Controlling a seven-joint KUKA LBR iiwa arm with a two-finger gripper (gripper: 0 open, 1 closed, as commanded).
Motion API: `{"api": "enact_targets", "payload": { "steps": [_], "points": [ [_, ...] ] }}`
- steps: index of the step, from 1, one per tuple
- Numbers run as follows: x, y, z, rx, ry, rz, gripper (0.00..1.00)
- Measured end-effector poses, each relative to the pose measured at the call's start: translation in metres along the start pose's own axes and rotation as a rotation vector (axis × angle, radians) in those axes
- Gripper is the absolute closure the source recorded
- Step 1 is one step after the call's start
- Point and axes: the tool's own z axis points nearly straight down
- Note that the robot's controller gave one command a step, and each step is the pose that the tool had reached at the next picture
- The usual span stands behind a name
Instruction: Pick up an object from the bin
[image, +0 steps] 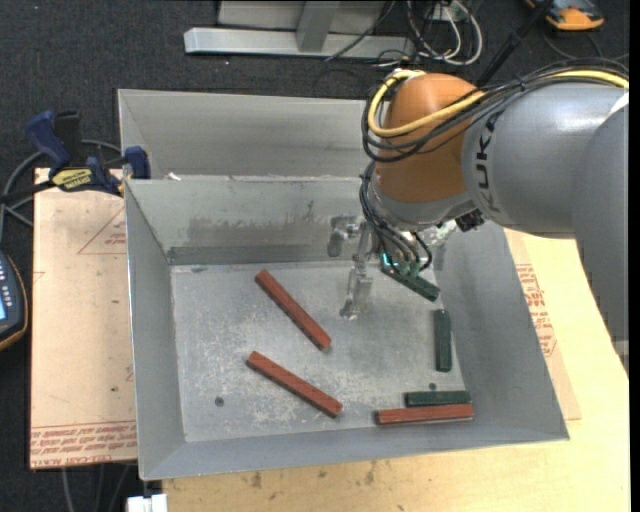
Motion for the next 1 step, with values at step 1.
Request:
{"api": "enact_targets", "payload": {
  "steps": [1],
  "points": [
    [0.0276,0.0289,0.0871,-0.001,-0.003,0.176,0.0]
  ]
}}
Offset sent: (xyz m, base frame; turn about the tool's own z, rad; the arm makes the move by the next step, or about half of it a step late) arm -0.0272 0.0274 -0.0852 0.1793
